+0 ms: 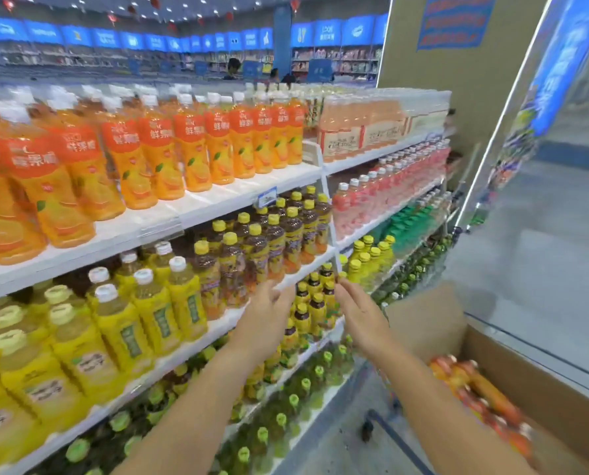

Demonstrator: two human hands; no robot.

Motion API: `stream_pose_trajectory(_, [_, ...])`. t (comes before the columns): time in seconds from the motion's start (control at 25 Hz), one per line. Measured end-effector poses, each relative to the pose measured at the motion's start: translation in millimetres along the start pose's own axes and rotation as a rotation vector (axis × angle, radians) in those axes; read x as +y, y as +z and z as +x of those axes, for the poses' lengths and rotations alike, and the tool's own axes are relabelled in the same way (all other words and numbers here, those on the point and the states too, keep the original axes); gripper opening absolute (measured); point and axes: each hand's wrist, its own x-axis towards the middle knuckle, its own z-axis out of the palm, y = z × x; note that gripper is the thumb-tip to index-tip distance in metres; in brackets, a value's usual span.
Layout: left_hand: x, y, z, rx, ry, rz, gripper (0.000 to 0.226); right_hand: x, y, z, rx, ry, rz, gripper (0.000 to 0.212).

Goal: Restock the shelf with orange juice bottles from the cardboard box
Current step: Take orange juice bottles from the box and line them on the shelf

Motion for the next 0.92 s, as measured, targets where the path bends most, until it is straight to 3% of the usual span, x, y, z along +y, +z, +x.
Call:
stream_pose_trajectory(0.2, [22.6, 135.4, 3.1, -0.193, 0.015, 0.009, 0.045, 86.3, -116.3, -31.8, 0.156, 0.112, -0.009, 0.044])
stream_pose_trajectory(0.4, [30.6, 250.2, 6.7, -0.34, 0.024, 0.03, 0.046, 170.9, -206.0, -60.5, 0.323, 0.255, -0.003, 0.045])
stream_pose_trajectory(0.56, [27.4, 313.3, 23.6, -0.48, -0.01, 0.1, 0.063, 214.8, -247.5, -78.2, 0.386, 0.388, 0.049, 0.048])
stream_pose_trajectory(0.92, [11.8, 421.1, 126.9, -0.711, -0.086, 0.164, 0.062, 307.8, -287.7, -51.4, 0.598, 0.66, 0.074, 0.045])
